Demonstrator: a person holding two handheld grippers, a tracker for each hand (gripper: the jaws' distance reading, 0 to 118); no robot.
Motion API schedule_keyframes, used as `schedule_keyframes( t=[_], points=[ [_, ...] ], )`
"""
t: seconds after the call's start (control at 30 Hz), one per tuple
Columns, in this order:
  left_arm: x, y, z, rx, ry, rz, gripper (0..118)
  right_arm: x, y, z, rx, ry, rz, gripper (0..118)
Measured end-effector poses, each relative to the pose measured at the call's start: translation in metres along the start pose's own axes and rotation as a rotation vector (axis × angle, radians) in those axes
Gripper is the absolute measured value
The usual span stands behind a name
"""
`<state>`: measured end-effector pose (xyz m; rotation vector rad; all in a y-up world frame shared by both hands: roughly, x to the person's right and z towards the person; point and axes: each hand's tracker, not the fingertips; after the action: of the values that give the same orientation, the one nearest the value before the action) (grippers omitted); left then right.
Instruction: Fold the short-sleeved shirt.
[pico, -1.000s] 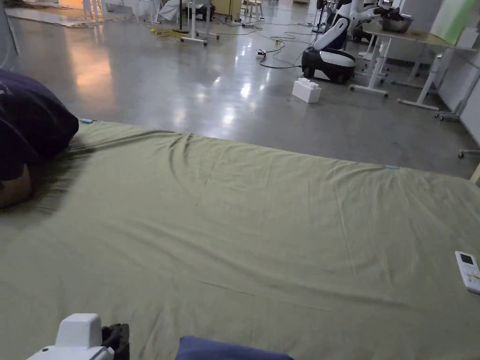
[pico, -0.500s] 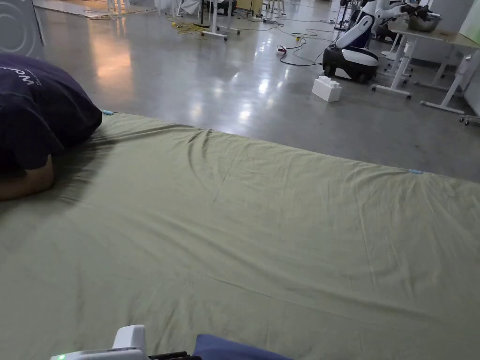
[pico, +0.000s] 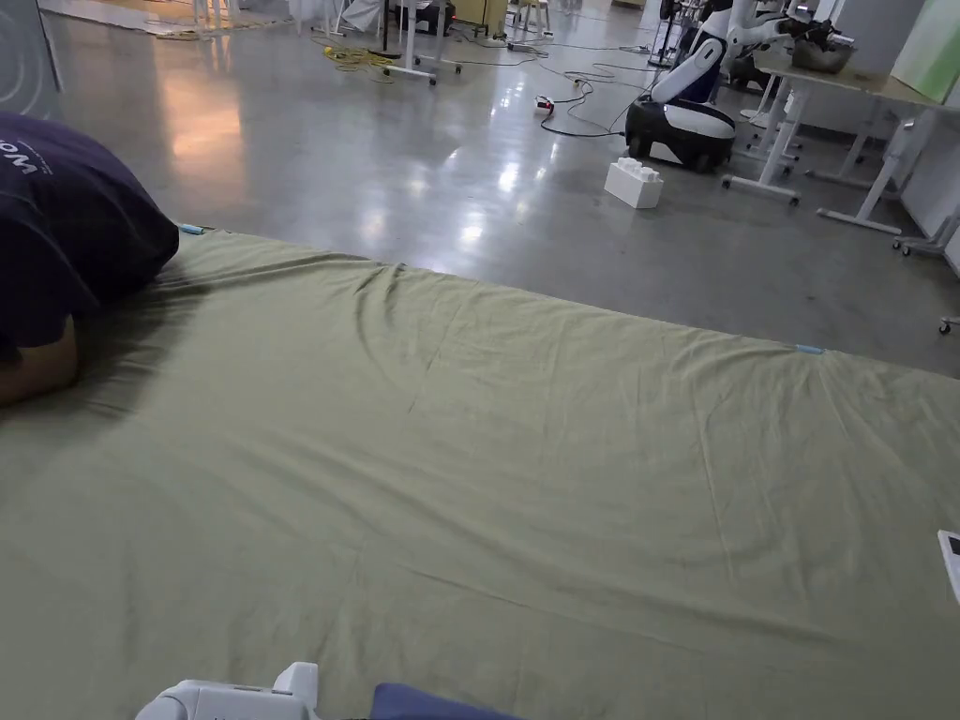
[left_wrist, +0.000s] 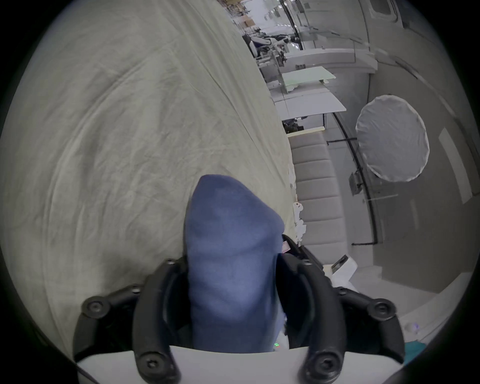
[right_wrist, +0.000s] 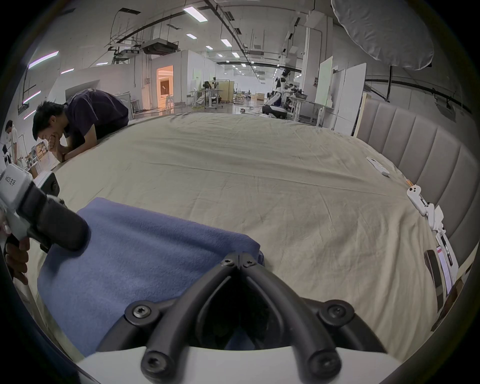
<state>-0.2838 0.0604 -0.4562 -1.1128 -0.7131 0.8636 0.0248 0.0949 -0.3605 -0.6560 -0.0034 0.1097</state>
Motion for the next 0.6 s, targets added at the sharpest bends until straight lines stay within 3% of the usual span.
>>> schedule_keyframes(
  t=[0.2, 0.47, 0.6],
  points=[
    [0.003, -0.007, 0.001, 0.026, -0.002, -0.035, 23, -0.001, 0.000, 0.000, -0.004, 0.000, 0.008, 0],
    [0.019, -0.001, 0.020, 0.029, -0.072, 0.010, 21, 0.002, 0.007, 0.011, 0.021, 0.004, 0.061, 0],
    [0.026, 0.012, 0.051, 0.038, -0.074, -0.004, 21, 0.020, 0.026, 0.026, 0.079, -0.021, 0.039, 0]
  ],
)
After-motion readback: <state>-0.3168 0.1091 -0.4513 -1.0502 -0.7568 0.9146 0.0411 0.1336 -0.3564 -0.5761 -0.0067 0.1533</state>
